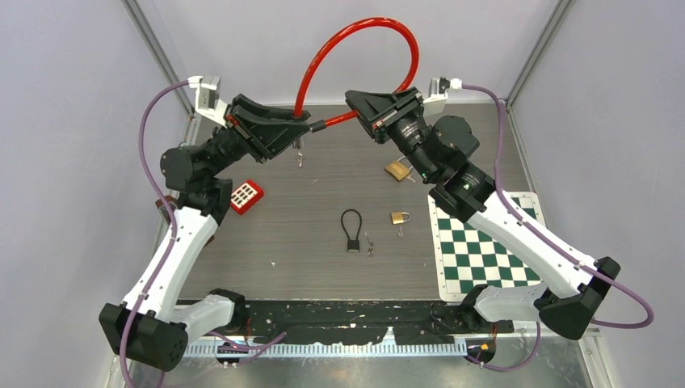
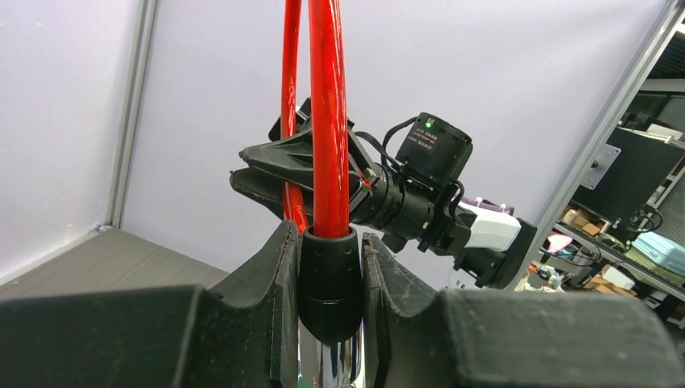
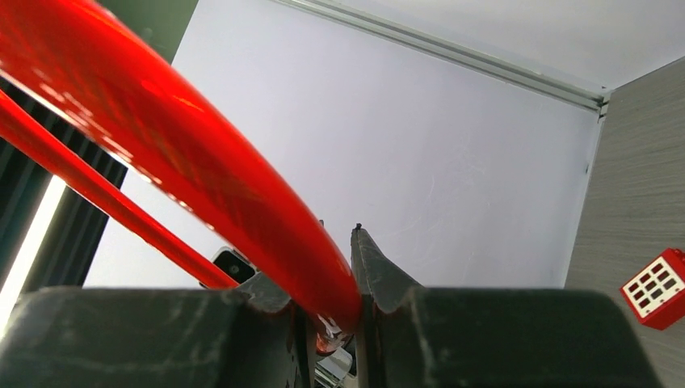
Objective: Lock with the key
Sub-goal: Lock the lock.
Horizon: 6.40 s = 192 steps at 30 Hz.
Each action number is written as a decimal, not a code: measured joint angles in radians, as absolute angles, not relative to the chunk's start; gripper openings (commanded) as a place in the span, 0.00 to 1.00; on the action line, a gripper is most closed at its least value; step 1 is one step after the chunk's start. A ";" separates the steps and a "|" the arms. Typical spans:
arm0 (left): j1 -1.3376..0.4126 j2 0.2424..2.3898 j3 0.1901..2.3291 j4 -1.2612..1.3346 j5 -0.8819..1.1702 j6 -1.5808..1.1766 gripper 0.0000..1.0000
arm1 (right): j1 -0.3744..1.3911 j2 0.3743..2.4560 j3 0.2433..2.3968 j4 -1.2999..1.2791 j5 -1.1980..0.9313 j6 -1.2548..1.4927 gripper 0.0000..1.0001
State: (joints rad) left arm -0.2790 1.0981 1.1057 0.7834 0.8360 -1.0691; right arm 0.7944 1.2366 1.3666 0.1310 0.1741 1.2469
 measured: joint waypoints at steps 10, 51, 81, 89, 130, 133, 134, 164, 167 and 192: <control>-0.294 1.068 1.024 0.834 0.768 -1.013 0.00 | 0.790 1.269 1.342 0.150 0.192 1.374 0.05; -0.376 0.965 0.843 0.762 0.465 -0.599 0.00 | 0.775 1.415 1.378 0.113 0.131 1.457 0.05; -0.416 0.900 0.910 -0.044 0.265 -0.355 0.00 | 0.772 1.638 1.031 0.372 -0.226 1.952 0.05; -0.466 0.908 0.946 -0.334 0.117 -0.305 0.00 | 0.867 1.800 0.971 0.542 -0.315 2.066 0.05; -0.577 0.952 0.929 -0.689 -0.210 -0.443 0.00 | 1.013 1.900 0.811 0.763 -0.246 2.066 0.38; -0.577 0.964 0.922 -0.685 -0.210 -0.453 0.00 | 1.013 1.890 0.794 0.764 -0.239 2.066 0.38; -0.577 0.965 0.919 -0.684 -0.210 -0.458 0.00 | 1.013 1.889 0.788 0.767 -0.236 2.066 0.38; -0.574 0.990 0.889 -0.670 -0.251 -0.440 0.00 | 0.898 1.692 0.652 0.833 -0.235 2.028 0.53; -0.574 1.000 0.924 -0.688 -0.232 -0.441 0.00 | 0.798 1.589 0.660 0.718 -0.258 1.861 0.56; -0.574 1.039 1.002 -0.791 -0.091 -0.543 0.00 | 0.988 1.414 0.659 0.581 -0.317 0.341 0.59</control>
